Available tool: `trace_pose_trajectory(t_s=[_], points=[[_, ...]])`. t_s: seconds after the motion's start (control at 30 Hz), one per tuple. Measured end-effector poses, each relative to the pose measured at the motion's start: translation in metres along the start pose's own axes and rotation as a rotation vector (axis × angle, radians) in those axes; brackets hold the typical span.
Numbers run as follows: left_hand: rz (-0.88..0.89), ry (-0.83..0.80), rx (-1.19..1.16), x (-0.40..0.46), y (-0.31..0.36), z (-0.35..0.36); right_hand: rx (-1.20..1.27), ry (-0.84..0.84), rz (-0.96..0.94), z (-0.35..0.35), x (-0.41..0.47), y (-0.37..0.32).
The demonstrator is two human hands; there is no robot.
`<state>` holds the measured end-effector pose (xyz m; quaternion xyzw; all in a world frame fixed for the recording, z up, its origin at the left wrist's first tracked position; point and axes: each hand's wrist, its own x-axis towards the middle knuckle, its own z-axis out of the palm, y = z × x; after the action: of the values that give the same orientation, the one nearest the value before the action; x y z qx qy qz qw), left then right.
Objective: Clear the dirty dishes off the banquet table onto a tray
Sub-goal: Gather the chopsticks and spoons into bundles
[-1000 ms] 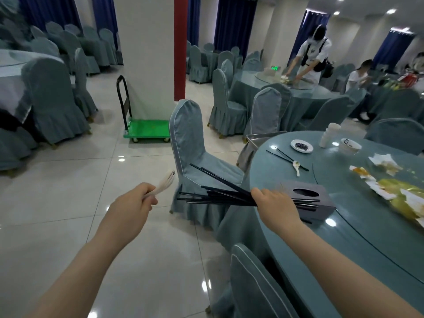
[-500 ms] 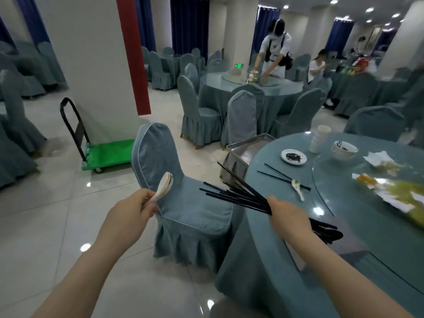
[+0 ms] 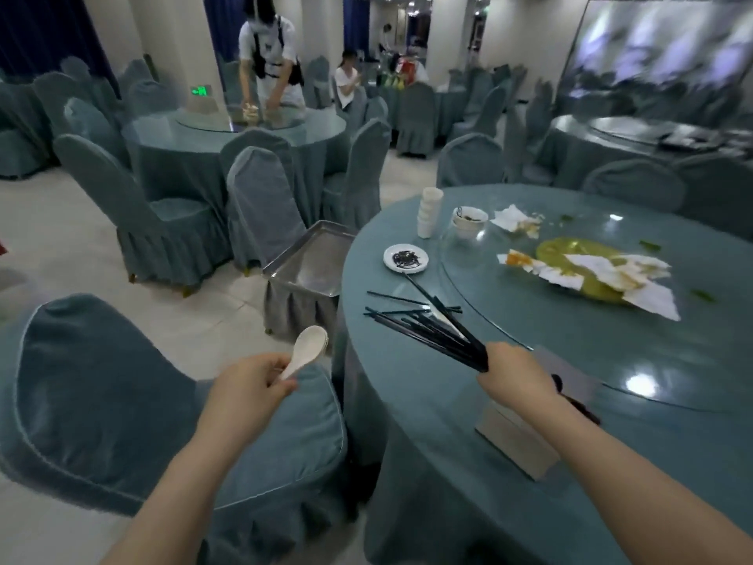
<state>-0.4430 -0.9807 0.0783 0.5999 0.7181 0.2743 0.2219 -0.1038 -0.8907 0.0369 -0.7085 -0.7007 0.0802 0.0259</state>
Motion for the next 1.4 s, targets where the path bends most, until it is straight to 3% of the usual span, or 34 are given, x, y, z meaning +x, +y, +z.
trace_pose_trajectory(t_s=[0.17, 0.33, 0.77, 1.0, 1.27, 1.4], points=[[0.068, -0.149, 0.03, 0.06, 0.003, 0.031, 0.184, 0.001, 0.238, -0.002, 0.014, 0.025], [0.125, -0.22, 0.046, 0.121, 0.009, 0.062, 0.235, 0.041, 0.289, 0.007, 0.056, 0.025], [-0.089, -0.252, 0.062, 0.242, 0.004, 0.12, 0.365, -0.133, 0.368, 0.063, 0.237, 0.033], [-0.188, -0.3, 0.068, 0.269, -0.016, 0.133, 0.361, -0.119, 0.411, 0.112, 0.251, 0.034], [-0.071, -0.401, 0.088, 0.303, -0.001, 0.153, 0.613, -0.273, 0.477, 0.127, 0.242, 0.007], [-0.024, -0.438, 0.041, 0.32, 0.012, 0.167, 0.717, -0.214, 0.553, 0.12, 0.242, 0.005]])
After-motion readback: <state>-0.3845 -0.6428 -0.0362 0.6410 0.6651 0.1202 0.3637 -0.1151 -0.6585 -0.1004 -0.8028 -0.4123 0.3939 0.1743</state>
